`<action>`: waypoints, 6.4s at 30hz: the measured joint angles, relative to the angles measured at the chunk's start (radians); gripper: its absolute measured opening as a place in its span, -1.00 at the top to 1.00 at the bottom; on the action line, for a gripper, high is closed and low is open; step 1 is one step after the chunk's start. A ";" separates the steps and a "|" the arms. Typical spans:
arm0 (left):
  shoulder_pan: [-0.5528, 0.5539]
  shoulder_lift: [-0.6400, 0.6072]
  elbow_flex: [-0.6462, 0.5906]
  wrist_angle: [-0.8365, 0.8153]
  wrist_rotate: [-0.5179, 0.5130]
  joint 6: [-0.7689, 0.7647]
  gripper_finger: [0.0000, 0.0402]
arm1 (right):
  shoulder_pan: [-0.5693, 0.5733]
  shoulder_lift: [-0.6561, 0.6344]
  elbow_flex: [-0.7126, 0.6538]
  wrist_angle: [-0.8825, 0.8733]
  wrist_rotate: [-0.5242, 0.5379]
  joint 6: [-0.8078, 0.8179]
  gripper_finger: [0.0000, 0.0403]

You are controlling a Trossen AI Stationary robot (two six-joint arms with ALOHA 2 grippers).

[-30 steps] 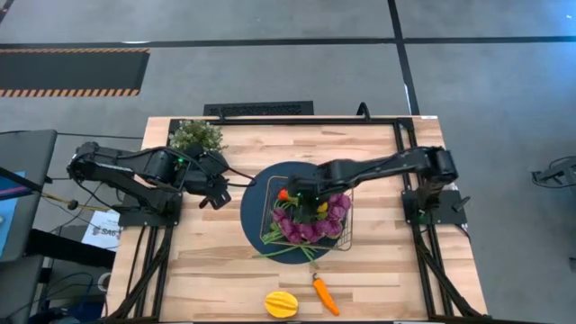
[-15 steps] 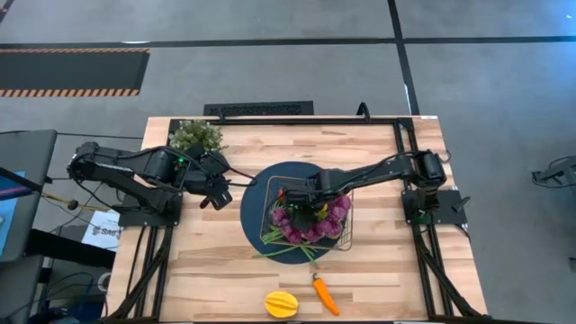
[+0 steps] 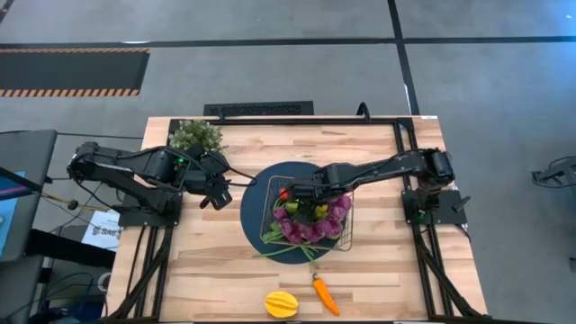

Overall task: Build produce basket
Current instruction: Adjust the gold wire basket

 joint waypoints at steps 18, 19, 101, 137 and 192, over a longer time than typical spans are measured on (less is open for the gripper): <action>0.000 0.000 0.000 0.002 0.000 0.015 -0.07 | 0.260 -0.228 0.136 -0.373 0.180 0.415 -0.50; 0.000 0.000 0.000 0.002 0.000 0.014 -0.07 | 0.287 -0.234 0.136 -0.379 0.186 0.453 -0.50; 0.000 0.000 0.000 0.008 -0.001 -0.143 -0.07 | 0.276 -0.210 -0.296 -0.138 0.122 0.711 0.95; 0.000 0.000 0.000 0.008 0.008 -0.139 -0.07 | 0.038 -0.210 -0.290 0.000 0.179 0.307 0.70; 0.000 0.000 0.000 0.007 0.012 -0.135 -0.07 | 0.219 -0.241 0.045 -0.394 0.097 0.430 -0.05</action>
